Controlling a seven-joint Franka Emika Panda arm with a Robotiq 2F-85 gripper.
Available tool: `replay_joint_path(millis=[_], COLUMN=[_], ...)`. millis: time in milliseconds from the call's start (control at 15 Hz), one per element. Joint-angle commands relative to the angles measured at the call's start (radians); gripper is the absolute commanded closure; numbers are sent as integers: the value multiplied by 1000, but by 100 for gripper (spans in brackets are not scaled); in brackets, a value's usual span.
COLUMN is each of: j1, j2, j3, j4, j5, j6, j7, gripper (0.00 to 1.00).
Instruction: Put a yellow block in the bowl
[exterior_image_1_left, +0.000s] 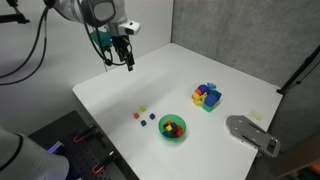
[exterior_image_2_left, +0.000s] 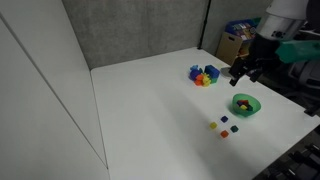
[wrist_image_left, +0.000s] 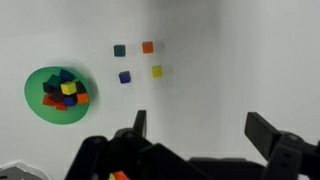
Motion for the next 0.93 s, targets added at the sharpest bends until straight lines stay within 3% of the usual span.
replay_joint_path(millis=[0,533,867], j1=[-4,17,59], j2=[124,395,518], j3=[-1,-72,-137], j4=[45,112,140], j5=[-52,-74,-151], j6=[41,201,269], j7=[59,17,19], gripper=[0,0,0])
